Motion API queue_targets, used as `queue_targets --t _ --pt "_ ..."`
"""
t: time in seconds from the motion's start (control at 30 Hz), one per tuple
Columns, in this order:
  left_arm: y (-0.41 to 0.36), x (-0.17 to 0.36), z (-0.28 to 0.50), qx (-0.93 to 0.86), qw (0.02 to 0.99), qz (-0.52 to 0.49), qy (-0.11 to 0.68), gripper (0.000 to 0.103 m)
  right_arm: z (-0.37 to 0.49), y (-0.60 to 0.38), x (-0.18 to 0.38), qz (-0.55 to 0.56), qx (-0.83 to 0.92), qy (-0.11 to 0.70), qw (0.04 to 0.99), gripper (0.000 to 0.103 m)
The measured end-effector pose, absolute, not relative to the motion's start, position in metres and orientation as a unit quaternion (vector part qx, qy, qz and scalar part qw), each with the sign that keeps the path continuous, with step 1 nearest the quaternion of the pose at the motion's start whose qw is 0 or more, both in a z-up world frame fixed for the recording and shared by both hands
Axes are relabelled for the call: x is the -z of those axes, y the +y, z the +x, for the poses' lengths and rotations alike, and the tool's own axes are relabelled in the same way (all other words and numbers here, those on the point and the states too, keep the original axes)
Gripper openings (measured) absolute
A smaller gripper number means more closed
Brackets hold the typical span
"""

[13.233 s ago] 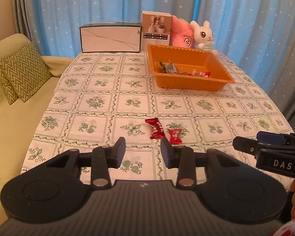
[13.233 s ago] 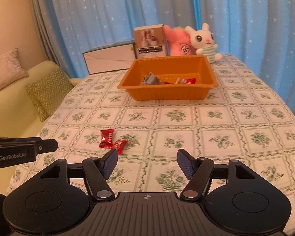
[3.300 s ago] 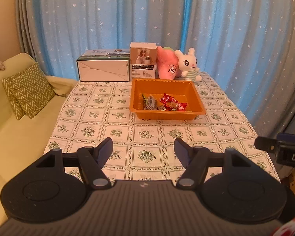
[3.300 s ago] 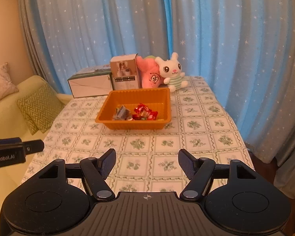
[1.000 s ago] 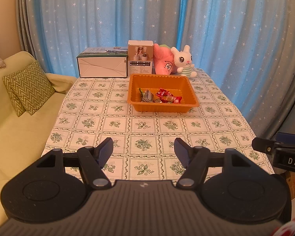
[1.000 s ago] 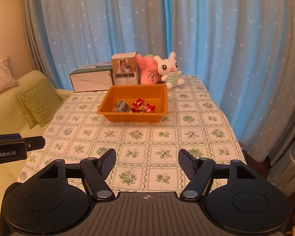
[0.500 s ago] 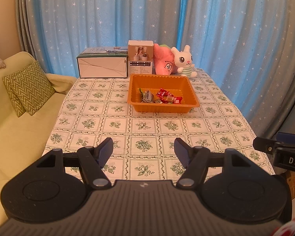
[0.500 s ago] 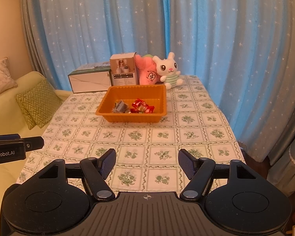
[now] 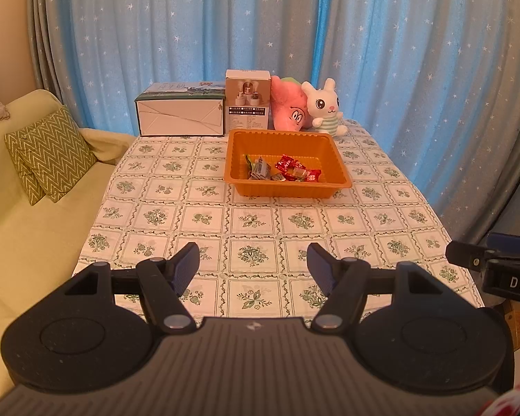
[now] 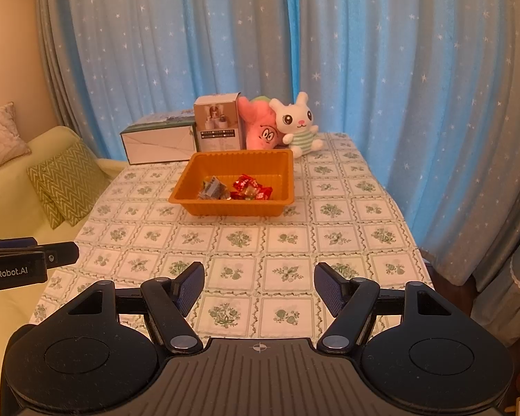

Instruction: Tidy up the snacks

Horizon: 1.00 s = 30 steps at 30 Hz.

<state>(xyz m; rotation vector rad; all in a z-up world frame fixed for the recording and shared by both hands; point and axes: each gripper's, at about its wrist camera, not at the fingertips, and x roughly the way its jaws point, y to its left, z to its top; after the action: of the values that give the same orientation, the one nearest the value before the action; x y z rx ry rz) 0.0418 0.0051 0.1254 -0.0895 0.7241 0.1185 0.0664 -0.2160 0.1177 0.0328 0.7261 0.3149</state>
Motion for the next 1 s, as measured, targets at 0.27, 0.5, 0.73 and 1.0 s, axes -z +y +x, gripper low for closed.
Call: queue_targets --t 0.27,0.5,0.73,1.0 --pt "0.0045 -0.1234 0.0411 -0.057 0.932 -0.044 0.356 0.066 0.0663 -0.2162 -0.1184 0.017 -0.153 0.354 0.922 0.070" --pt "0.0041 -0.1237 0.0416 -0.057 0.932 -0.044 0.356 0.066 0.0663 -0.2162 -0.1184 0.017 -0.153 0.355 0.922 0.070" --pt "0.0035 -0.1235 0.0415 -0.057 0.932 -0.044 0.355 0.066 0.0665 -0.2169 -0.1171 0.019 -0.152 0.355 0.922 0.070" --pt "0.0035 -0.1239 0.0419 -0.056 0.932 -0.044 0.356 0.066 0.0666 -0.2171 -0.1173 0.018 -0.152 0.355 0.922 0.070"
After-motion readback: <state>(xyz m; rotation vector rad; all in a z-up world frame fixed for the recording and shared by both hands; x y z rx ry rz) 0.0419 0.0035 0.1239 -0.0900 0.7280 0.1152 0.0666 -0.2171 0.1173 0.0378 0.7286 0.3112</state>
